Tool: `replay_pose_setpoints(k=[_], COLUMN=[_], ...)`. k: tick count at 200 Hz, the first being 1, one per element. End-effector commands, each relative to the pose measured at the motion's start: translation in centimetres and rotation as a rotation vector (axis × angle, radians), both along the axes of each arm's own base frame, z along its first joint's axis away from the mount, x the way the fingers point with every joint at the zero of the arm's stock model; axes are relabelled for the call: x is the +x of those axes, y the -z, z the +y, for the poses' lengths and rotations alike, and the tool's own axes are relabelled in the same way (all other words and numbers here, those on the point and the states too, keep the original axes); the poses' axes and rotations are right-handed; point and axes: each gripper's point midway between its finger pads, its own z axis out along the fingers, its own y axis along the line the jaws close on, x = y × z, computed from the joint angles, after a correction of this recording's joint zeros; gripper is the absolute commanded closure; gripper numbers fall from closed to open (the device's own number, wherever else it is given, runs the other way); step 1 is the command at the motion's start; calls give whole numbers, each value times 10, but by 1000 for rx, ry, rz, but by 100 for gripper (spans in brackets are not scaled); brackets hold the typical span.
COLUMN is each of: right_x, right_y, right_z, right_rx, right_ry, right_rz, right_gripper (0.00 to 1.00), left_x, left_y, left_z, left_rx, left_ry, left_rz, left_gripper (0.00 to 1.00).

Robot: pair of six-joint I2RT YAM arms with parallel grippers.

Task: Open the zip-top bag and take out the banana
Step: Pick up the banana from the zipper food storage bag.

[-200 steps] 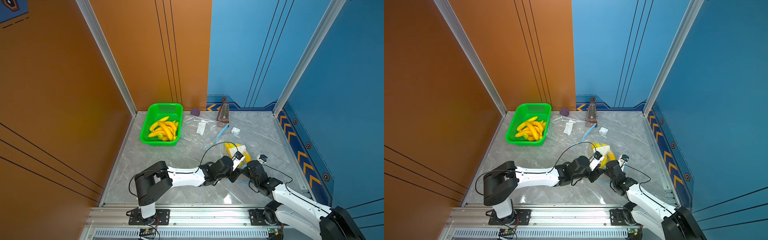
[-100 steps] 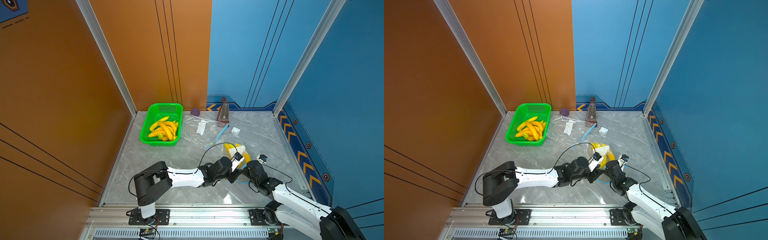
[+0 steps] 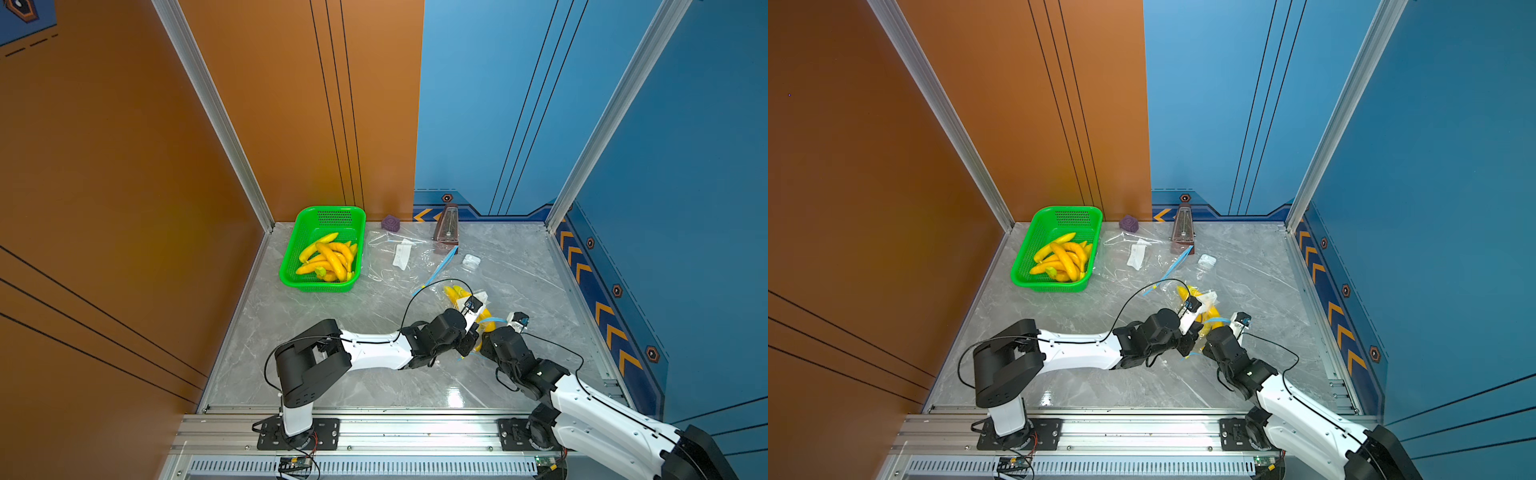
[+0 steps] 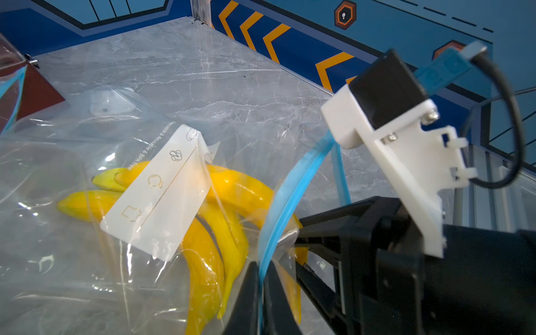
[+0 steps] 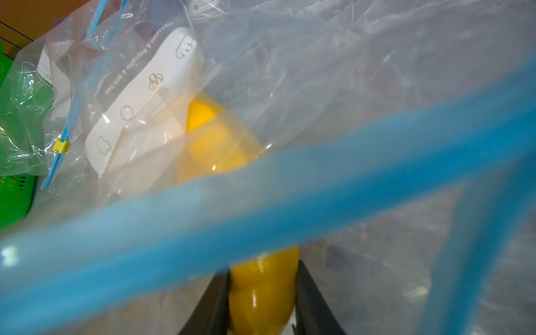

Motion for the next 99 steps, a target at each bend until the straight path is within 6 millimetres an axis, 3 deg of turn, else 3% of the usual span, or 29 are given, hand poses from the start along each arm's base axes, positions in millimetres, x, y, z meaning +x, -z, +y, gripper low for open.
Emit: replay_pose_setpoints(k=[1,54,99], right_x=[-8,-17,-24], right_y=[-4,-19,-11], right_z=[-1,-6,-9], right_rx=[-9,-6,-23], right_ry=[2,-3,-1], right_rz=[20,-3,43], right_gripper=[85,85,86], left_x=[16,21,36], left_y=[4,44,51], left_z=[-1,-1,2], left_rx=[16,98,146], left_ry=[-36,-33,-77], left_rz=[-19,-4,-59], left_gripper=[91,91,90])
